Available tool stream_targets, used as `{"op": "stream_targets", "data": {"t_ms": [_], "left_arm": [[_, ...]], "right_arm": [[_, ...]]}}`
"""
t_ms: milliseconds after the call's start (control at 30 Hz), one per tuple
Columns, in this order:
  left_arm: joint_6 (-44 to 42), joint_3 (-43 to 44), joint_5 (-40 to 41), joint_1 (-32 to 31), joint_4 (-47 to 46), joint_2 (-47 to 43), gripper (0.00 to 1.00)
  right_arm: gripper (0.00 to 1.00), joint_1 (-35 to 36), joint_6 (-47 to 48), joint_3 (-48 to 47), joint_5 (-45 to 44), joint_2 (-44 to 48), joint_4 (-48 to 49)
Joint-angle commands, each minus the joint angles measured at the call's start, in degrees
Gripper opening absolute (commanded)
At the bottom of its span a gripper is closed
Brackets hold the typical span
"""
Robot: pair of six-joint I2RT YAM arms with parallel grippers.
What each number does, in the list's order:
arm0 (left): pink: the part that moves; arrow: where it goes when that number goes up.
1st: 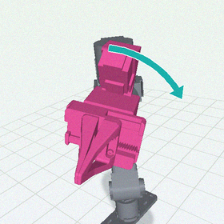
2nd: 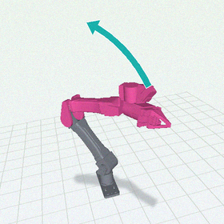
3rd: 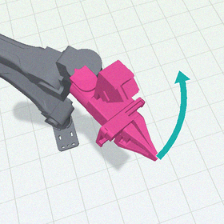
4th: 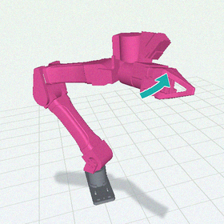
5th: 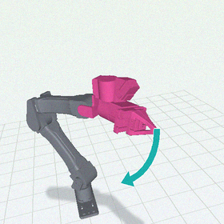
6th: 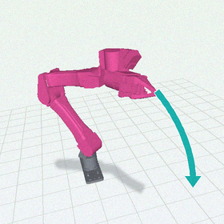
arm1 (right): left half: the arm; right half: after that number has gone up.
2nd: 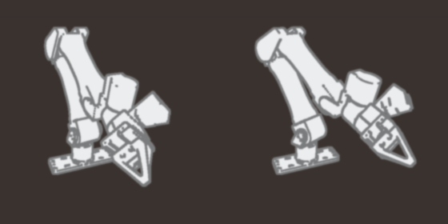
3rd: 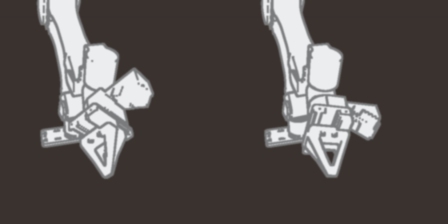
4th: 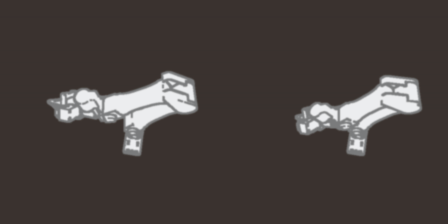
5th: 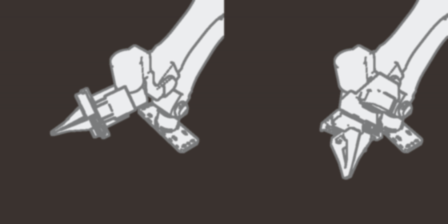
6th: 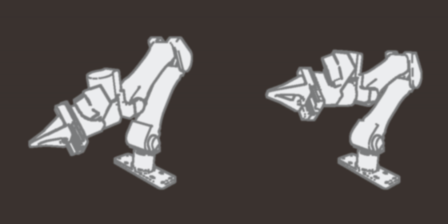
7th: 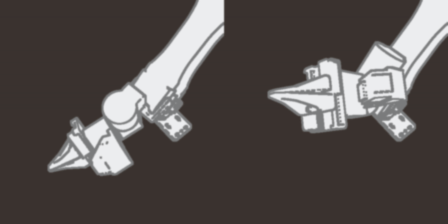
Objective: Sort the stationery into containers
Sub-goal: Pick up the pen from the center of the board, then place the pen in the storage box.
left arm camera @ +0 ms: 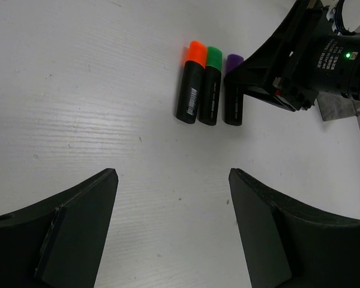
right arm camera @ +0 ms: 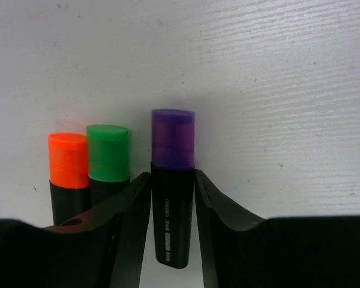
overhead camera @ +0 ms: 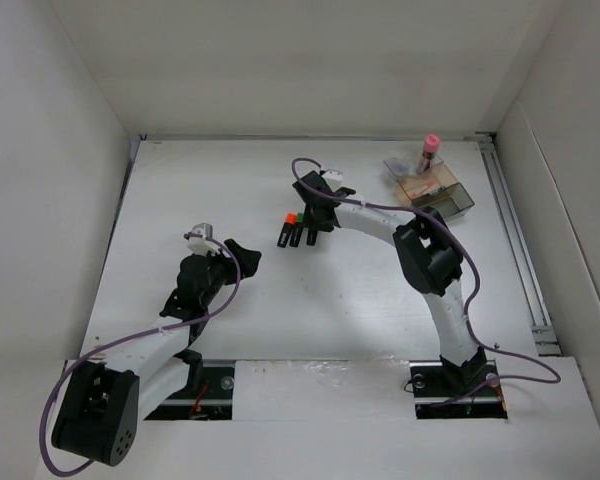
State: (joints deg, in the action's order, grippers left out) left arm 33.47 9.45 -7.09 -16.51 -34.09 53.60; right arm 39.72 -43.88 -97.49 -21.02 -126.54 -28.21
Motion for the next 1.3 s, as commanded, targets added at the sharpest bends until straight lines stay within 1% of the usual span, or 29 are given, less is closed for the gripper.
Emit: {"op": "stream_targets", "data": {"t_ms": [0,67,100,200,267,333,367,400,467,500,567,600,633,700,800,833,967,1067,1100,1233,1267], "left_arm": [[0.19,1.09,-0.38,-0.19,-2.65,0.10,0.72],[0.19,1.09,-0.38,-0.19,-2.65,0.10,0.72],[0.19,1.09,-0.38,-0.19,-2.65,0.10,0.72],[0.19,1.09,-0.38,-0.19,-3.17,0.10,0.72],[0.19,1.09,-0.91,-0.19,-3.18,0.10,0.72],[0.19,1.09,-0.91,-0.19,-3.18,0.10,0.72],[0.19,1.09,-0.91,-0.19,-3.18,0.10,0.72],[0.19,1.09,-0.91,-0.19,-3.18,0.10,0.72],[0.19,1.09,-1.43,-0.19,-3.18,0.10,0.72],[0.19,1.09,-1.43,-0.19,-3.18,0.10,0.72],[0.19,1.09,-1.43,-0.19,-3.18,0.10,0.72],[0.19,1.09,-1.43,-0.19,-3.18,0.10,0.72],[0.19,1.09,-1.43,-0.19,-3.18,0.71,0.72],[0.19,1.09,-2.04,-0.19,-3.71,0.71,0.72],[0.19,1.09,-2.05,-0.19,-3.71,1.24,0.72],[0.19,1.62,-2.05,-0.19,-3.71,1.24,0.72],[0.19,1.62,-2.05,-0.19,-3.71,1.24,0.72],[0.19,1.62,-1.52,-0.19,-3.71,1.76,0.72],[0.19,1.62,-1.52,-0.19,-3.71,1.77,0.72],[0.19,1.62,-1.52,-0.19,-4.23,2.29,0.72],[0.19,1.62,-1.52,-0.19,-4.23,2.29,0.72]], "right_arm": [[0.40,-0.78,-0.76,-1.12,-0.61,-1.16,-1.32],[0.34,-1.32,-1.29,2.12,-0.61,1.19,-0.19],[0.24,-2.01,-1.30,3.09,-0.61,1.99,0.34],[0.10,-4.12,-2.62,6.17,0.01,5.07,0.87],[0.08,-5.88,-3.14,9.14,0.62,7.44,2.45],[0.07,-7.81,-3.93,11.17,-0.25,12.35,3.24],[0.07,-10.78,-4.72,13.27,-0.25,14.11,4.46],[0.06,-12.55,-5.51,14.34,0.44,17.96,5.17],[0.06,-16.68,-6.39,16.53,2.81,21.67,6.49],[0.06,-21.31,-6.92,18.55,3.78,24.99,7.54],[0.06,-26.25,-8.32,20.84,5.71,27.91,8.95],[0.06,-30.80,-8.85,22.94,6.33,29.15,10.26],[0.06,-32.85,-9.73,23.92,7.03,30.81,10.80],[0.06,-38.02,-10.26,25.85,7.74,31.44,12.55],[0.04,-42.44,-12.63,29.19,10.98,32.06,14.40],[0.03,-44.71,-14.03,30.51,11.69,31.36,15.80],[0.03,-47.72,-15.54,32.98,16.00,30.22,18.62],[0.03,-47.72,-16.15,32.98,15.40,29.69,19.15],[0.05,-47.72,-16.15,32.98,15.39,29.69,19.15],[0.26,-47.72,-16.77,33.68,14.61,30.73,19.15],[0.37,-47.72,-16.77,33.68,14.60,31.26,19.15]]}}
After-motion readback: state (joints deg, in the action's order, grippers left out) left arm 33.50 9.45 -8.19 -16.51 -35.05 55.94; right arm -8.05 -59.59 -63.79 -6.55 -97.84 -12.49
